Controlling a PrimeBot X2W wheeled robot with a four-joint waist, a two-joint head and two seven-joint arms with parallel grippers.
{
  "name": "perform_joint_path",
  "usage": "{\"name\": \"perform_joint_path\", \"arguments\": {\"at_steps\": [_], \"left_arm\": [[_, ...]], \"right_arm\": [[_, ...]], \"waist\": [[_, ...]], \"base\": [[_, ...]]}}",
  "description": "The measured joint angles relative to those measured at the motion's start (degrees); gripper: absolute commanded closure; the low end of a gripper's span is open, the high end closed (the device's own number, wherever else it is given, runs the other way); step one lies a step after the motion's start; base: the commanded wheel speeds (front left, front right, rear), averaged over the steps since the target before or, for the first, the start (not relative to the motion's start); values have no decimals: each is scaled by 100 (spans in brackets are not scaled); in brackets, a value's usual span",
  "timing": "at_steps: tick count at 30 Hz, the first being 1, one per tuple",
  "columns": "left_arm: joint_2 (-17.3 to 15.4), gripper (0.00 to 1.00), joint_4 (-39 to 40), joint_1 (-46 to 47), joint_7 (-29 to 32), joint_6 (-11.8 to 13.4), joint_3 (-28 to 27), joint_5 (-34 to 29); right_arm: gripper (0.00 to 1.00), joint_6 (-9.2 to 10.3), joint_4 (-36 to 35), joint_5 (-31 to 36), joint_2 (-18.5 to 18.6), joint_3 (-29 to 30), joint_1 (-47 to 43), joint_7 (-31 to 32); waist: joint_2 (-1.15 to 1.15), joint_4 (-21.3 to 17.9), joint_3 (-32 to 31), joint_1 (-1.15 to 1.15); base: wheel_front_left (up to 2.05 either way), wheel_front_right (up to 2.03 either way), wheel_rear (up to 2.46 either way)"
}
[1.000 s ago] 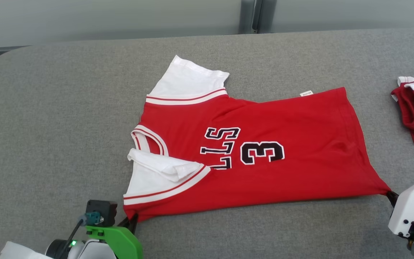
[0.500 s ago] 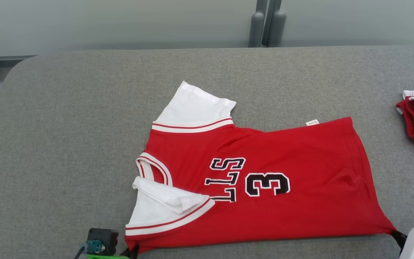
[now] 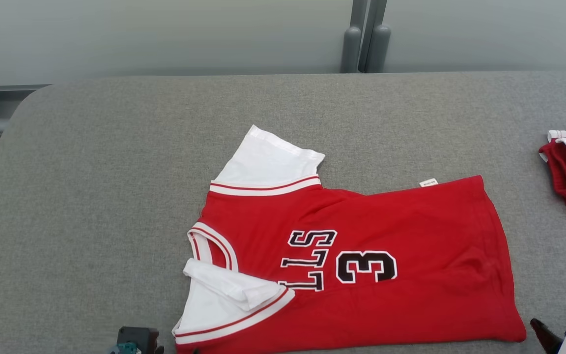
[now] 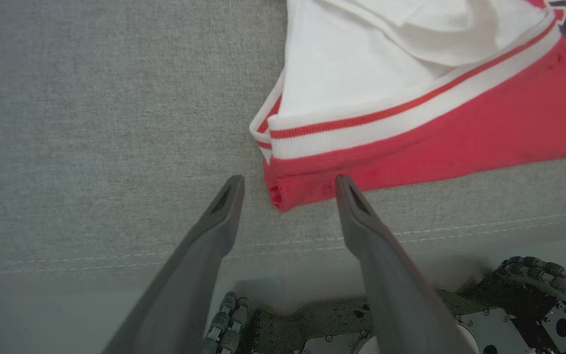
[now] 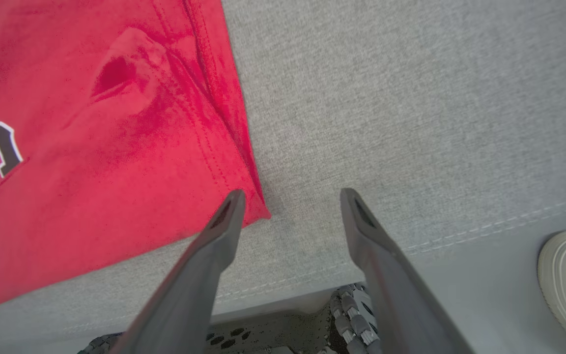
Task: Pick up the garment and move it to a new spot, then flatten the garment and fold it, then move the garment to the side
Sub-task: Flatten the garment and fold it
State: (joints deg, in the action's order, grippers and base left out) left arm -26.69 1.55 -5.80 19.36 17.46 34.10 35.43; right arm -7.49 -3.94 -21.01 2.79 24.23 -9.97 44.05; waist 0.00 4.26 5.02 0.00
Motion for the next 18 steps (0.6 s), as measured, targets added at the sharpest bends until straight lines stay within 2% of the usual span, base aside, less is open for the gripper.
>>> {"name": "perform_joint_path", "arguments": {"at_steps": [4, 5, 7, 13, 18], "left_arm": [[-4, 0, -19, 55, -286, -78, -44, -64], [0, 0, -40, 99, -630, -82, -104, -196], [5, 0, -66, 115, -772, -78, -165, -221], [99, 0, -229, 155, -1756, -69, -379, -381], [281, 0, -372, 335, -2771, -381, -539, -390]], "right_arm": [[0, 1, 94, -15, 14, 156, 63, -346], [0, 0, 148, -51, 5, 94, 57, -589], [0, 0, 167, -70, 5, 38, 57, -731], [0, 1, 223, -179, 13, -613, -7, -1675], [0, 1, 120, 82, 9, -1241, 52, -2669]], "waist": [[0, 43, -79, 0], [0, 73, -154, 0], [0, 85, -195, 0], [0, 126, -465, 0], [0, 135, -629, 0]], "base": [[0, 0, 0], [0, 0, 0], [0, 0, 0], [0, 0, 0], [0, 0, 0]]}}
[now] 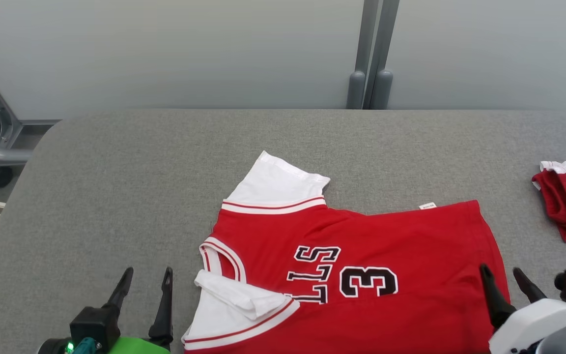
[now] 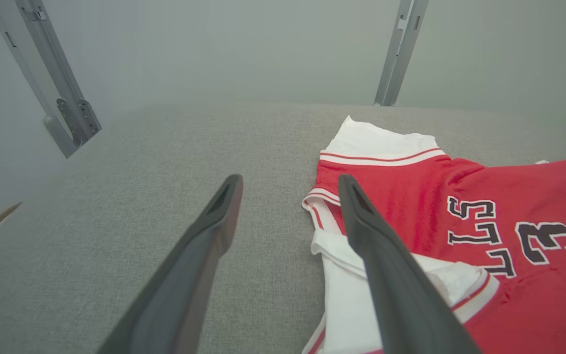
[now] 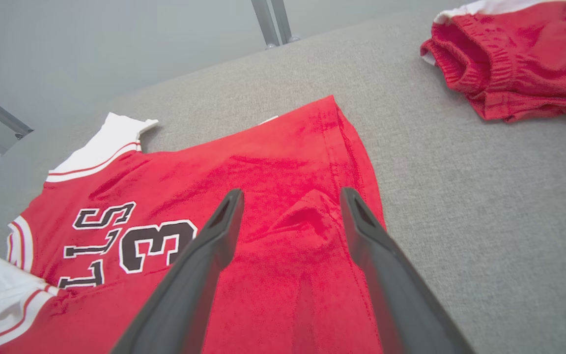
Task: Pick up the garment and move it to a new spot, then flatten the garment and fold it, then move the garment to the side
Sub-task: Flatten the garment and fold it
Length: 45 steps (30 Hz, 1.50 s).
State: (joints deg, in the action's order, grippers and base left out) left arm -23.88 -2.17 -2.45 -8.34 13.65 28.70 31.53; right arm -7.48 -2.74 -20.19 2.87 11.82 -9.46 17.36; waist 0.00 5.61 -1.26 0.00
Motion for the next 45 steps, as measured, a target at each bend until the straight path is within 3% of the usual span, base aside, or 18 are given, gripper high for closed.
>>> {"name": "perform_joint_path", "arguments": {"at_steps": [4, 12, 16, 20, 27, 34, 45], "left_arm": [[264, 0, -169, 177, -575, -71, -297, 3], [798, 0, -285, 285, -668, -453, -998, -289], [810, 0, -675, 244, -669, -771, -1000, -344], [682, 0, -1009, 304, -669, -972, -899, -433], [612, 0, -1304, 492, -669, -1079, -905, -652], [766, 0, -1251, 497, -669, -1069, -1200, -828], [948, 0, -1446, 500, -669, -1446, -1404, -1098]], "right_arm": [[0, -1, 35, 276, -10, -383, 292, -806], [0, 0, 519, 208, -2, -625, 536, -1859], [0, 0, 876, 328, -2, -713, 599, -2187], [0, -1, 1139, 539, -13, -924, 781, -2370], [0, -1, 1466, 854, -8, -996, 1005, -2641], [0, -1, 1769, 1128, -8, -1003, 1151, -2791], [0, -1, 1969, 1063, -8, -1048, 1334, -2853]], "waist": [[0, -8, -90, 0], [0, 28, -309, 0], [0, 29, -454, 0], [0, -13, -508, 0], [0, -41, -423, 0], [0, -45, -354, 0], [0, -53, -232, 0]], "base": [[0, 0, 0], [0, 0, 0], [0, 0, 0], [0, 0, 0], [0, 0, 0], [0, 0, 0], [0, 0, 0]]}}
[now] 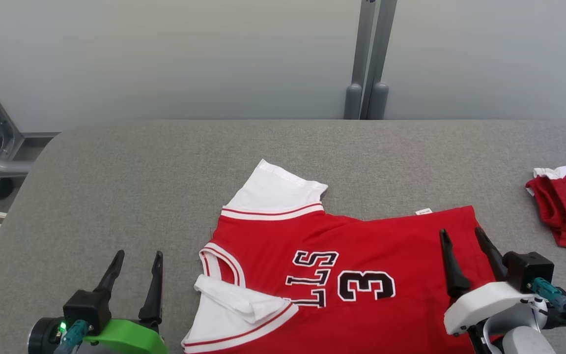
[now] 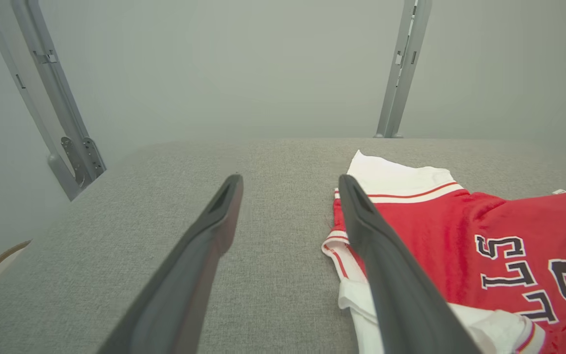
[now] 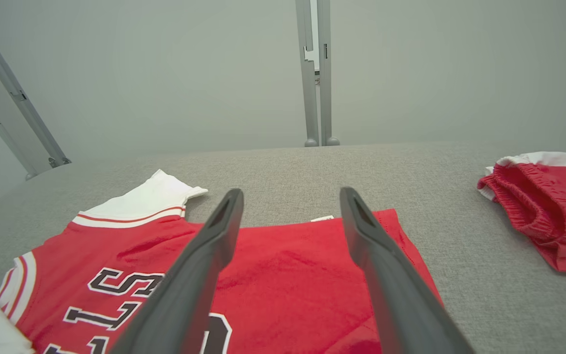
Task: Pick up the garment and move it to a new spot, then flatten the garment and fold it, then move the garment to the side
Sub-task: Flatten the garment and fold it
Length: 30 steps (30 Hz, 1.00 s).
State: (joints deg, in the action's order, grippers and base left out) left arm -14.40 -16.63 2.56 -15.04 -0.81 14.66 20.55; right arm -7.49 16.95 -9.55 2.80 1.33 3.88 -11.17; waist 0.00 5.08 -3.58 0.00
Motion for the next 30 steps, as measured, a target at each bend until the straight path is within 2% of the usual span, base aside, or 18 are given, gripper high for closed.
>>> {"name": "perform_joint_path", "arguments": {"at_steps": [4, 7, 13, 17, 20, 24, 30], "left_arm": [[96, 0, -40, 146, 0, -84, -36, -85], [245, 0, -308, 405, 116, -220, -26, 134], [335, 0, -768, 1513, 802, -381, 218, 166], [463, 0, -1192, 2426, 1429, -502, 459, 201], [520, 0, -1492, 3196, 1908, -580, 673, 214], [500, 0, -1934, 4049, 2458, -626, 904, 261], [427, 0, -2413, 4926, 2921, -650, 1329, 436]], "right_arm": [[0, 0, 31, -14, 5, 185, 174, 268], [0, 0, 32, 41, 1, 234, 424, 789], [0, -1, -291, 603, 135, 409, 1198, 2643], [0, -4, -592, 604, 116, 786, 1827, 4013], [0, 1, -907, 524, 149, 792, 2205, 4953], [0, -3, -1293, 549, 501, 413, 2609, 5884], [0, -1, -1584, 265, 1176, -186, 2964, 6458]], "waist": [[0, -5, 90, 0], [0, -11, 185, 0], [0, -53, 531, 0], [0, -94, 890, 0], [0, -117, 1193, 0], [0, -156, 1625, 1], [0, -270, 2228, 1]], "base": [[0, 0, 0], [0, 0, 0], [0, 0, 0], [0, 0, 0], [0, 0, 0], [0, 0, 0], [0, 0, 0]]}}
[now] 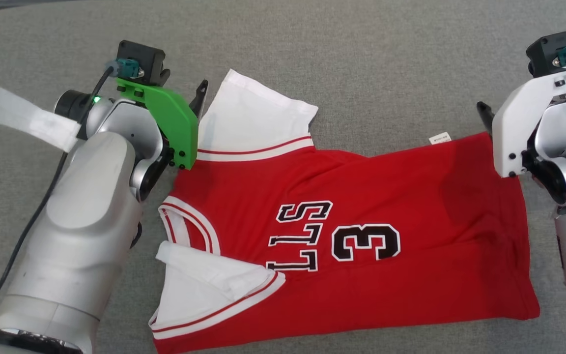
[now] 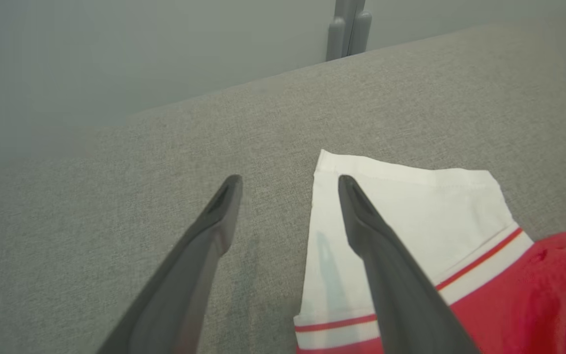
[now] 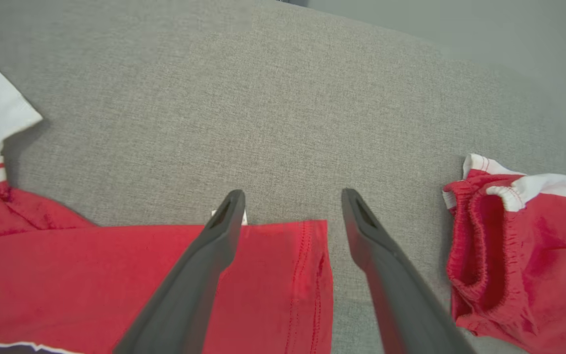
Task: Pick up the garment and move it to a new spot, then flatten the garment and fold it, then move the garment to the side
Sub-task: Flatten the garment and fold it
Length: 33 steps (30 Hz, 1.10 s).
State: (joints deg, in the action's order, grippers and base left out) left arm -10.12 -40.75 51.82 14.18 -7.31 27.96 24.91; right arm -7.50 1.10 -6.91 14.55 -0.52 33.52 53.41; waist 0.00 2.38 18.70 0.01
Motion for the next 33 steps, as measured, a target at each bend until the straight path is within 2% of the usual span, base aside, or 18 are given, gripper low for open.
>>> {"name": "perform_joint_path", "arguments": {"at_steps": [12, 18, 20, 22, 23, 25, 26, 27, 33], "left_arm": [[-301, 0, -297, 910, 519, -8, 704, 691], [-448, 1, -444, 1229, 456, -8, 868, 766], [-433, 14, -501, 1275, 459, -8, 905, 850], [-431, 18, -535, 1334, 457, -8, 953, 902], [-436, 27, -547, 1373, 455, -8, 978, 925], [-443, 58, -564, 1425, 424, -8, 1044, 968], [-437, 81, -564, 1444, 444, -8, 1083, 1031], [-425, 98, -565, 1460, 464, -8, 1113, 1083], [-460, 100, -586, 1472, 578, -8, 1284, 1259]], "right_arm": [[0, 0, -244, -303, 676, -499, 323, 154], [0, 0, -358, -364, 764, -435, 333, 119], [0, 0, -370, -380, 758, -416, 327, 101], [0, 0, -385, -394, 733, -420, 321, 101], [0, 0, -390, -394, 724, -421, 321, 101], [0, 0, -394, -396, 721, -421, 324, 99], [0, 0, -394, -397, 712, -422, 328, 96], [0, 0, -394, -405, 701, -424, 336, 96], [0, 0, -392, -409, 695, -444, 351, 97]], "waist": [[0, -327, 880, 0], [0, -473, 1194, 0], [0, -510, 1262, 0], [0, -539, 1309, 0], [0, -550, 1327, 0], [0, -561, 1364, 0], [0, -563, 1378, -1], [0, -563, 1392, -1], [0, -543, 1394, -1]], "base": [[0, 0, 0], [0, 0, 0], [0, 0, 0], [0, 0, 0], [0, 0, 0], [0, 0, 0], [0, 0, 0], [0, 0, 0], [0, 0, 0]]}}
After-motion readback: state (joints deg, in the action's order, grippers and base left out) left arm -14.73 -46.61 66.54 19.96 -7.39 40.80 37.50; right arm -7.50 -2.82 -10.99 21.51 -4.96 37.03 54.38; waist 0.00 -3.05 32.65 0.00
